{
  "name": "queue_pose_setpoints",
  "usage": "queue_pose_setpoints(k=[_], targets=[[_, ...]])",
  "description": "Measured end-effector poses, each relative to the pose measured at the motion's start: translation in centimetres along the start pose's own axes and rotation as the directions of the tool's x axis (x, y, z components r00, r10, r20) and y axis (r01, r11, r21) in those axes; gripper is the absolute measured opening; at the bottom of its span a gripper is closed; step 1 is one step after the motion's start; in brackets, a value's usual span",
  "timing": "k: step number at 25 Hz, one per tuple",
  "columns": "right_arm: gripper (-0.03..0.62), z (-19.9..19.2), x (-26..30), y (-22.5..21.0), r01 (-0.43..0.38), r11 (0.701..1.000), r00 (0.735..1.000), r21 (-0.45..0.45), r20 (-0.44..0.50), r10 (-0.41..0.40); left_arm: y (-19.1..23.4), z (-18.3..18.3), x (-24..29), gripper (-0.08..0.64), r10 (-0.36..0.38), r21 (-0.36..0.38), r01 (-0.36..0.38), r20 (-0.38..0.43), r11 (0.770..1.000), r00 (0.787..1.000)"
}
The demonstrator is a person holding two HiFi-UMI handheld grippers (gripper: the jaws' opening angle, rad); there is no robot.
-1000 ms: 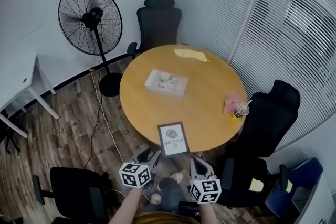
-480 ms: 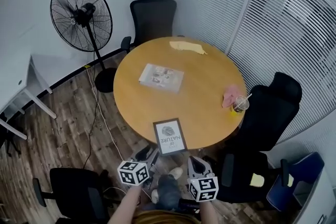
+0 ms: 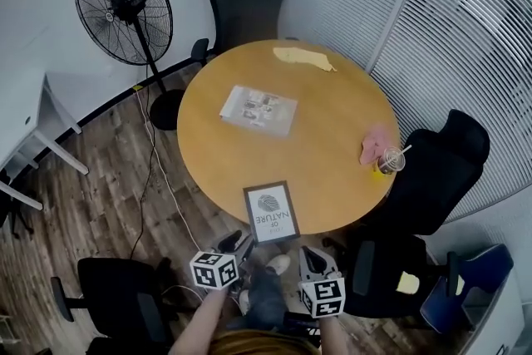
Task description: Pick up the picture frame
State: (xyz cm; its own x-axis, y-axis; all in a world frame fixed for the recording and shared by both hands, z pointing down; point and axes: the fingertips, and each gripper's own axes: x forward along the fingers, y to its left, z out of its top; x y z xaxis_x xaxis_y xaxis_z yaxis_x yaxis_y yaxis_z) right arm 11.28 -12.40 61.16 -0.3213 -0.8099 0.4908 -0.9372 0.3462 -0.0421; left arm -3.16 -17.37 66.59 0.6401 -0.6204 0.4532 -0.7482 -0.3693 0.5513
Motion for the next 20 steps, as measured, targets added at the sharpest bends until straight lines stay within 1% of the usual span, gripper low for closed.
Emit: queue_pose_setpoints(k=[6, 11, 14, 17, 20], targets=[[0.012, -1.3, 1.6, -0.7, -0.009, 1.0, 0.998, -0.005, -0.056, 0.009, 1.6, -2.1, 1.9, 0.187, -0.002, -0.07, -0.003, -0.076, 0.998, 0.997], [0.012, -2.1, 2.7, -1.4, -0.019, 1.0, 0.996, -0.001, -0.088, 0.019, 2.6, -3.6, 3.7, 0.196, -0.019, -0.156, 0.0, -0.123, 0.988, 0.992], [0.012, -2.5, 3.2, -2.2, -0.017, 1.0, 0.995, 0.007, -0.101, 0.018, 3.0, -4.7, 4.9, 0.21, -0.038, -0.214, 0.004, -0.156, 0.977, 0.987], [0.012, -2.7, 3.8, -2.8, -0.016, 1.0, 0.994, 0.017, -0.112, 0.018, 3.5, -5.5, 5.8, 0.215, -0.055, -0.279, 0.004, -0.177, 0.96, 0.983], [0.012, -2.9, 4.4, -3.5, -0.016, 1.0, 0.992, 0.024, -0.126, 0.019, 3.5, -6.0, 6.9, 0.215, -0.076, -0.317, 0.011, -0.194, 0.948, 0.978]])
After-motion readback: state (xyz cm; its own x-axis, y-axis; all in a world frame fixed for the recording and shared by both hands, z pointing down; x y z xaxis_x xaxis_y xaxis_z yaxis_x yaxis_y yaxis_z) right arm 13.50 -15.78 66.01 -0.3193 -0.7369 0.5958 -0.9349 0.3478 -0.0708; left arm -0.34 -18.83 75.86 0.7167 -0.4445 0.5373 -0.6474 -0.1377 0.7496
